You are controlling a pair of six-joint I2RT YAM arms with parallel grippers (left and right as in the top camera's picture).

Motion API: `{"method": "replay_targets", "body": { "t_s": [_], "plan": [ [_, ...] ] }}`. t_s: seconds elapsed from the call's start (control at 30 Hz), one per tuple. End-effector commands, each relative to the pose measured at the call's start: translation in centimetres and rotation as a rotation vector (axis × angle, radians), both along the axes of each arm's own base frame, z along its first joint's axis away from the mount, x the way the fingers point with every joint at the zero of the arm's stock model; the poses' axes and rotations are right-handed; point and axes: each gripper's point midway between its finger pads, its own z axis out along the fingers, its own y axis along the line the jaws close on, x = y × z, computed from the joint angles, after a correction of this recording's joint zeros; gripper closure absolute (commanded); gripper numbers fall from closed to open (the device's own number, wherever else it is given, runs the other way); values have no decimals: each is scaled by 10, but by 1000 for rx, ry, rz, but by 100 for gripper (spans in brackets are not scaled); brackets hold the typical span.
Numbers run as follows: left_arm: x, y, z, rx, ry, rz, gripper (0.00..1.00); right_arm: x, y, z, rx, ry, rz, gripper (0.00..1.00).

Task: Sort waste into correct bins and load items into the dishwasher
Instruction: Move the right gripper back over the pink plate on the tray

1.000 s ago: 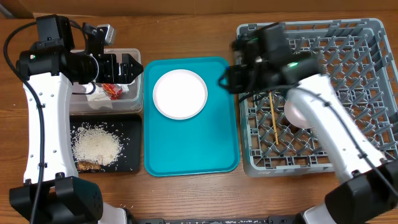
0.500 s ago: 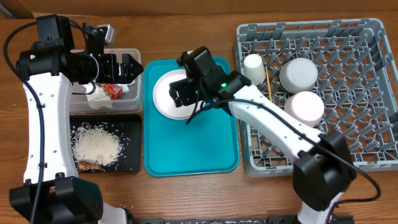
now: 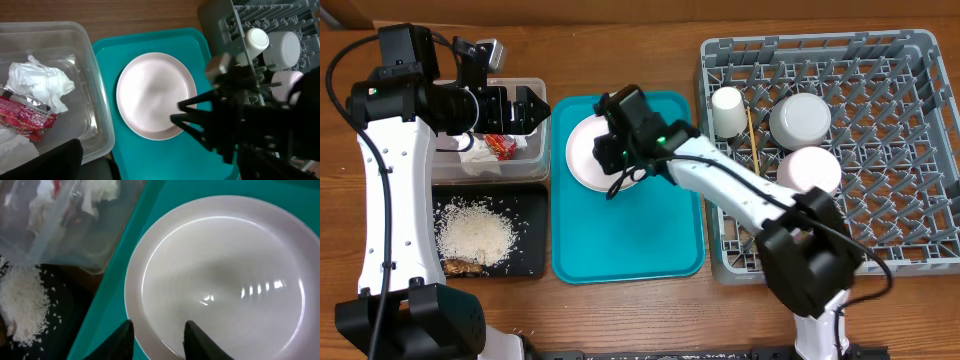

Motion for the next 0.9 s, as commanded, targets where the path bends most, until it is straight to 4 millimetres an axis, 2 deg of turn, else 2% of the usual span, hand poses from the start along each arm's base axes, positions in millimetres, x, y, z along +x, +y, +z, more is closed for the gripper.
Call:
{"method": "replay_targets", "body": {
  "t_s": [0.0, 0.13, 0.43, 0.57, 0.67, 0.87],
  "plan": [
    [2, -2, 12, 4, -30, -1, 0, -6, 14, -29, -13, 24, 33, 69],
    [2, -2, 12, 4, -30, -1, 0, -10, 23, -40, -13, 24, 50, 69],
    [2, -2, 12, 4, -30, -1, 0, -27, 47, -41, -17, -20, 123, 69],
    [2, -2, 12, 4, -30, -1, 0, -19, 41, -43, -74, -70, 78, 75],
    [2, -2, 12, 4, -30, -1, 0, -3, 26, -44, -145, -130, 2, 81],
    [2, -2, 12, 4, -30, -1, 0, 15, 3, -45, -188, -143, -77, 85]
  ]
}}
